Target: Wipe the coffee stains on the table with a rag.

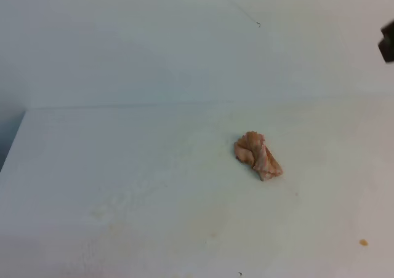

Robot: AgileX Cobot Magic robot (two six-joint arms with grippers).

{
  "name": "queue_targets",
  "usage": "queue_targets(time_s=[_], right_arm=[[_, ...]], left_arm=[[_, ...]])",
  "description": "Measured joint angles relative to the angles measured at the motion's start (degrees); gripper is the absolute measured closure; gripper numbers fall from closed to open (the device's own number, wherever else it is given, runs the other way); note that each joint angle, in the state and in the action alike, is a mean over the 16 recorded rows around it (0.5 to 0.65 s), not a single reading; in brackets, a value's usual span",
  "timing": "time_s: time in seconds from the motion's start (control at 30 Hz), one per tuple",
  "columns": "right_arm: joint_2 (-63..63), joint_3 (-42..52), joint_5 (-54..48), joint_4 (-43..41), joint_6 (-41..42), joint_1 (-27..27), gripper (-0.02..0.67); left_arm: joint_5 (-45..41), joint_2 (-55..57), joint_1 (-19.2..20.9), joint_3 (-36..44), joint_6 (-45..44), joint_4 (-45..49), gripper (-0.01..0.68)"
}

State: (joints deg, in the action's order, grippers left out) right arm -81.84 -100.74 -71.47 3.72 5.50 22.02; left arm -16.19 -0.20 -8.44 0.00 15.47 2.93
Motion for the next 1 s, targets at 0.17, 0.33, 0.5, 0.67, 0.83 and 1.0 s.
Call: queue_targets(time_s=[0.17,0.33,0.5,0.67,0.83,1.0], right_arm=[[10.6,11.5,0.0,-0.2,1.5,0.0,0.651],[20.8,18.7,0.0,-0.2,2.4,0.0,0.651],[29.3,21.6,0.0,-0.1,2.8,0.0,0.651],[34.8,22.3,0.0,0.0,2.9,-0.1,0.651],[38.8,22.4,0.0,0.1,2.9,-1.1,0.651],[43.7,22.5,0.0,-0.9,3.4,-3.8,0.651]], left_arm=[[0.1,-0.2,0.0,0.0,0.0,0.0,0.677],[-0.1,-0.4,0.0,0.0,0.0,0.0,0.677],[-0.2,-0.2,0.0,0.0,0.0,0.0,0.677],[-0.2,-0.1,0.0,0.0,0.0,0.0,0.677],[-0.3,-0.1,0.0,0.0,0.0,0.0,0.677],[-0.3,0.0,0.1,0.0,0.0,0.0,0.677]])
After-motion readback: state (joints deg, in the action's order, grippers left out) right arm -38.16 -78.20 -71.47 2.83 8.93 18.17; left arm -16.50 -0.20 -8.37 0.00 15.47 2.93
